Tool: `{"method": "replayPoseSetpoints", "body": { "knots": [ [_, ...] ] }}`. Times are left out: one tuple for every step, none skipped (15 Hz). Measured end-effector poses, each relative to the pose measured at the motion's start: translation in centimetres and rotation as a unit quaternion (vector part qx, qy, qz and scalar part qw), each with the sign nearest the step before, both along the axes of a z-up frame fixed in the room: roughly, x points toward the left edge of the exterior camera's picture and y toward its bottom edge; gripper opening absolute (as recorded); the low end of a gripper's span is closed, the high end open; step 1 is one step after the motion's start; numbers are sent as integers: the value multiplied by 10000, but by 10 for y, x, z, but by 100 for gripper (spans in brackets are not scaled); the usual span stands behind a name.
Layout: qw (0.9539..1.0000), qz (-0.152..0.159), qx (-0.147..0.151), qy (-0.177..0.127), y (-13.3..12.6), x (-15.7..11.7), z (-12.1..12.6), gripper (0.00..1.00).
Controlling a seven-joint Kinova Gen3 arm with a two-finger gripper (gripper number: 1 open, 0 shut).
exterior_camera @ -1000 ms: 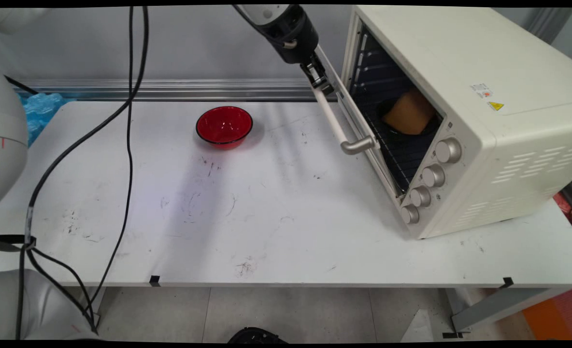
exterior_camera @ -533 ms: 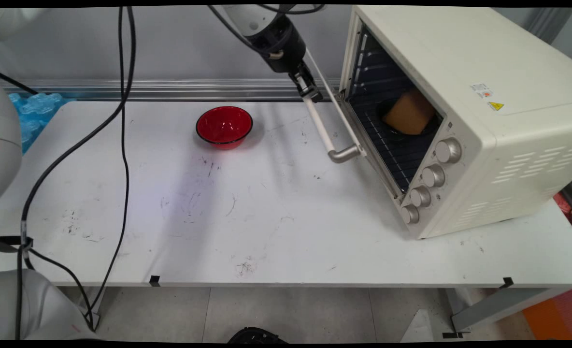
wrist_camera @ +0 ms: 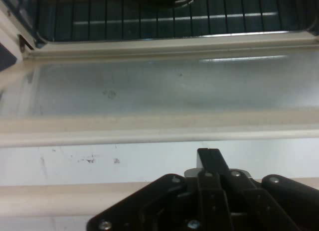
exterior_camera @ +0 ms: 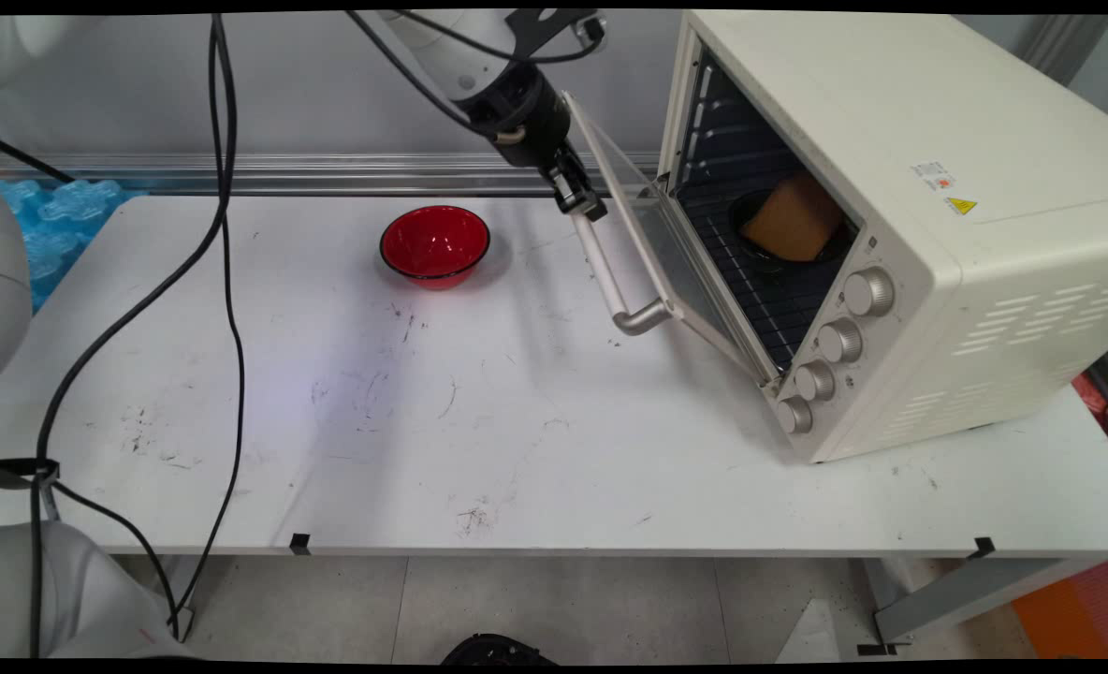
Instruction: Open the oven
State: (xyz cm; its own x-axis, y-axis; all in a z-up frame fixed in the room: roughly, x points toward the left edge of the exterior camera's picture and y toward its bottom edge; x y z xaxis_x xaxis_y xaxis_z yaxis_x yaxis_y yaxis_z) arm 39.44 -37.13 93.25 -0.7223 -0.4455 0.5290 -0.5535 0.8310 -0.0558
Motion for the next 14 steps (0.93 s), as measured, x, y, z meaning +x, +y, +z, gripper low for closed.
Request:
{"method": "replayPoseSetpoints", "body": {
  "knots": [
    [10000, 0, 10, -2, 3, 2, -3, 0],
    [10000, 3, 16, -5, 5, 4, -6, 0],
    [10000, 6, 18, -9, 6, 6, -8, 0],
    [10000, 5, 22, -15, 9, 8, -10, 0],
    [10000, 1, 20, -23, 12, 11, -14, 0],
    [10000, -1, 15, -29, 14, 14, -17, 0],
    [10000, -3, 10, -35, 17, 17, -21, 0],
    [10000, -6, 5, -38, 18, 19, -23, 0],
    [10000, -10, 1, -43, 21, 21, -27, 0],
    [10000, -16, 1, -46, 23, 23, -29, 0],
    [10000, -30, 0, -52, 25, 25, -33, 0],
    [10000, -40, 0, -59, 28, 28, -38, 0],
    [10000, -52, 4, -71, 31, 31, -42, 0],
    [9999, -66, 4, -81, 33, 33, -45, 0]
  ]
}}
